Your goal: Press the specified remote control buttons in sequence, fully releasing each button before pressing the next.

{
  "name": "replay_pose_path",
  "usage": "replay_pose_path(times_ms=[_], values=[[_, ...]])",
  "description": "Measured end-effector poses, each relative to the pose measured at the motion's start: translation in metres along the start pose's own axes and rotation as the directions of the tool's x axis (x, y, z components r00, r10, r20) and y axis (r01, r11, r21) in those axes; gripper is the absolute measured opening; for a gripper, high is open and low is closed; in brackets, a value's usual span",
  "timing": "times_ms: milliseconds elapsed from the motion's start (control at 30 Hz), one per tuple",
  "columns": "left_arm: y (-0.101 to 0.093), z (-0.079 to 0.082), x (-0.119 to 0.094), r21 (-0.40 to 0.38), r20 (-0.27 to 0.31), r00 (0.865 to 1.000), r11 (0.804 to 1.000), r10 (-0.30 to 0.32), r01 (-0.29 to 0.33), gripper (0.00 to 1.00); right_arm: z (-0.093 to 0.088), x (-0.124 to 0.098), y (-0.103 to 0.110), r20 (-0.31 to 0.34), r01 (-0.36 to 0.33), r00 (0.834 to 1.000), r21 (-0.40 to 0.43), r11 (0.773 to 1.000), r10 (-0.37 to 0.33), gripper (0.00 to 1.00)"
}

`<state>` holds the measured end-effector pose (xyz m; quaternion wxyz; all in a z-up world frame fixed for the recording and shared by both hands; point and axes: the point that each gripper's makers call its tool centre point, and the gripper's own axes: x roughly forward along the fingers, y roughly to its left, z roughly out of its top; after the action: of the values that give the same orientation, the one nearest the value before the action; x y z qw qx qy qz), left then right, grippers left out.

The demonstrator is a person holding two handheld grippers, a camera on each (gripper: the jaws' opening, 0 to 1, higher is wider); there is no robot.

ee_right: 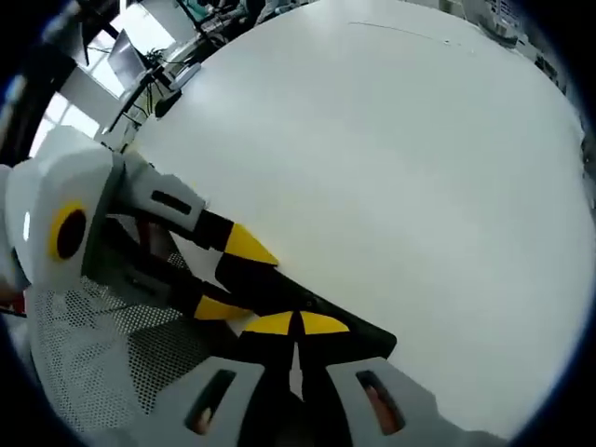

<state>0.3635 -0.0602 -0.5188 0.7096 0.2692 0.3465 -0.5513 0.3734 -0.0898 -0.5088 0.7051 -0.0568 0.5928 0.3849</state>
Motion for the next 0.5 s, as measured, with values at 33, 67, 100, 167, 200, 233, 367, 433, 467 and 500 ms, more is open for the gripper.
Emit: replay_pose_path(times_ms=[33, 67, 100, 167, 200, 233, 367, 433, 467, 500], values=[[0.000, 0.000, 0.000, 0.000, -0.001, 1.000, 1.000, -0.001, 0.001, 0.24, 0.000, 0.000, 0.000, -0.001, -0.003, 1.000, 0.004, 1.000, 0.003, 0.00], [0.000, 0.000, 0.000, -0.001, -0.004, 1.000, 1.000, -0.001, 0.001, 0.23, 0.000, 0.001, -0.001, -0.010, -0.010, 1.000, 0.011, 1.000, 0.010, 0.00], [0.000, 0.000, 0.000, -0.002, -0.005, 1.000, 1.000, -0.001, 0.001, 0.23, 0.001, 0.001, -0.001, -0.010, -0.009, 1.000, 0.009, 1.000, 0.009, 0.00], [0.000, 0.000, 0.000, -0.003, -0.005, 1.000, 1.000, -0.001, 0.001, 0.23, 0.000, 0.001, 0.000, -0.012, -0.016, 1.000, 0.006, 1.000, 0.016, 0.00], [0.000, 0.000, 0.000, -0.002, -0.006, 1.000, 1.000, -0.002, 0.002, 0.23, -0.004, 0.001, 0.003, -0.035, -0.029, 0.999, 0.002, 1.000, 0.029, 0.00], [0.000, 0.000, 0.000, -0.002, -0.006, 1.000, 1.000, -0.002, 0.002, 0.23, -0.005, 0.001, 0.004, -0.041, -0.034, 0.999, -0.001, 0.999, 0.034, 0.00], [0.001, 0.001, 0.000, -0.001, -0.008, 1.000, 1.000, -0.002, 0.002, 0.23, -0.006, 0.001, 0.008, -0.041, -0.033, 0.999, -0.041, 0.999, 0.031, 0.00], [0.001, 0.001, 0.000, -0.001, -0.008, 1.000, 1.000, -0.002, 0.002, 0.24, -0.011, 0.005, 0.006, -0.074, -0.030, 0.997, -0.046, 0.999, 0.026, 0.00], [0.001, 0.001, 0.000, 0.000, -0.007, 1.000, 1.000, -0.002, 0.002, 0.24, -0.011, 0.005, 0.006, -0.069, -0.030, 0.997, -0.047, 0.998, 0.026, 0.00], [0.001, 0.001, 0.000, -0.001, -0.007, 1.000, 1.000, -0.002, 0.002, 0.24, -0.010, 0.003, 0.006, -0.067, -0.031, 0.997, -0.047, 0.998, 0.028, 0.00]])
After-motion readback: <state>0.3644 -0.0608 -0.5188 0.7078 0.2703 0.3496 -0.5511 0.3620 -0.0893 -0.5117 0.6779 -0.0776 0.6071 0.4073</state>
